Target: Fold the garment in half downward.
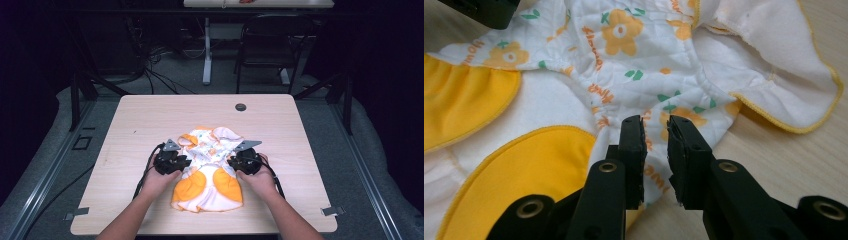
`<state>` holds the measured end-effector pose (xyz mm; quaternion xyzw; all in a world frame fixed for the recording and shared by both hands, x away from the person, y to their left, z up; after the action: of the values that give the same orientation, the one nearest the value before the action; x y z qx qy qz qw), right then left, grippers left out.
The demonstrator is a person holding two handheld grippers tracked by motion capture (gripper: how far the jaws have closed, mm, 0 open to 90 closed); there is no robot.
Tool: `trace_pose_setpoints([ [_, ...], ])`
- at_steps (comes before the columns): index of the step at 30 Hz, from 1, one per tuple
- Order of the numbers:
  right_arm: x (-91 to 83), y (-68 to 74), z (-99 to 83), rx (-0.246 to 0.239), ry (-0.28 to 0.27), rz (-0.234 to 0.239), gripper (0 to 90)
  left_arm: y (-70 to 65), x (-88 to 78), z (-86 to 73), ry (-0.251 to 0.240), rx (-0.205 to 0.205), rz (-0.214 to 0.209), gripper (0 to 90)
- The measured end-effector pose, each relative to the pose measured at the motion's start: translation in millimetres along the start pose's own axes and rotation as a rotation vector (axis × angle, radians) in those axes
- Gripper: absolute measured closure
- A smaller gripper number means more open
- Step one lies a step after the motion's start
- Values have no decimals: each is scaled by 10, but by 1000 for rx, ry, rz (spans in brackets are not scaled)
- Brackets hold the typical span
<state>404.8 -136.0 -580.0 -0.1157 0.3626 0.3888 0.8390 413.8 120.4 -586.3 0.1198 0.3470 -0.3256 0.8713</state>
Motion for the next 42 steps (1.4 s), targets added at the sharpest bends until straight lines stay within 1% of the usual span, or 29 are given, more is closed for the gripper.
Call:
trace_pose_setpoints([
  [1,55,-21,-2,-2,12,9,774,-14,42,-4,20,13,-6,730],
  [2,80,-29,-13,-1,23,7,776,-20,63,-17,34,21,-8,740],
  [3,80,-29,-13,-1,23,7,776,-20,63,-17,34,21,-8,741],
  [4,118,-35,-43,-10,52,10,780,-33,94,-48,62,26,-11,745],
  [5,129,-32,-57,-18,64,10,781,-39,98,-59,53,27,-12,748],
  [7,137,-21,-70,-32,68,14,787,-48,84,-69,55,33,-12,748],
  [8,134,-13,-71,-28,71,11,789,-54,75,-78,58,36,-16,751],
  [10,126,7,-77,-37,79,28,791,-60,64,-88,58,38,-18,753],
  [13,115,34,-84,-49,89,34,791,-78,19,-132,60,46,-29,754],
  [15,108,69,-90,-60,96,39,791,-88,-14,-165,60,53,-37,754],
  [16,100,108,-95,-79,106,42,792,-90,-33,-183,61,53,-43,755],
  [17,100,108,-95,-79,106,42,792,-96,-48,-200,58,49,-45,755],
  [18,91,151,-103,-100,118,51,792,-110,-83,-234,58,47,-53,755],
  [20,80,203,-120,-106,118,54,792,-127,-122,-267,63,52,-60,755],
  [24,41,289,-165,-125,128,81,791,-165,-176,-314,71,55,-73,756],
  [25,31,306,-176,-128,130,81,791,-198,-209,-341,78,59,-81,756],
  [26,31,306,-176,-128,130,81,791,-198,-209,-341,78,59,-81,756],
  [27,10,339,-194,-133,137,88,788,-226,-231,-359,82,61,-90,757],
  [29,-14,360,-196,-147,159,94,771,-236,-243,-357,92,65,-95,755],
  [30,-14,360,-196,-147,159,94,771,-236,-243,-357,92,65,-95,748],
  [31,-43,371,-175,-148,147,93,773,-229,-254,-322,92,70,-91,744],
  [34,-108,338,-87,-138,120,89,783,-168,-286,-192,69,64,-77,741],
  [35,-127,315,-44,-127,105,83,787,-168,-286,-192,69,64,-77,741],
  [36,-151,277,15,-116,87,84,790,-113,-300,-78,54,51,-69,741],
  [37,-160,250,51,-110,83,86,790,-82,-304,-16,43,43,-67,741],
  [39,-169,179,142,-98,71,67,790,-18,-309,104,27,23,-66,741],
  [41,-160,105,224,-80,65,56,789,46,-303,214,14,13,-56,739],
  [42,-155,65,260,-72,66,54,786,46,-303,214,14,13,-56,738],
])
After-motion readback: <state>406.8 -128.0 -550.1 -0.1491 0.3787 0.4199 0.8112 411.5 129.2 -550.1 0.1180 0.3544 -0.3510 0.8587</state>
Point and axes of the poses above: each handheld gripper's, and its own axes: x roughly forward along the jaws, z roughly out of its top, y roughly to its left, the point moved 3 cm from there along x, roughly forward along the jaws, and after that the axes turned 6 degrees about z, right-handed, at the moved point
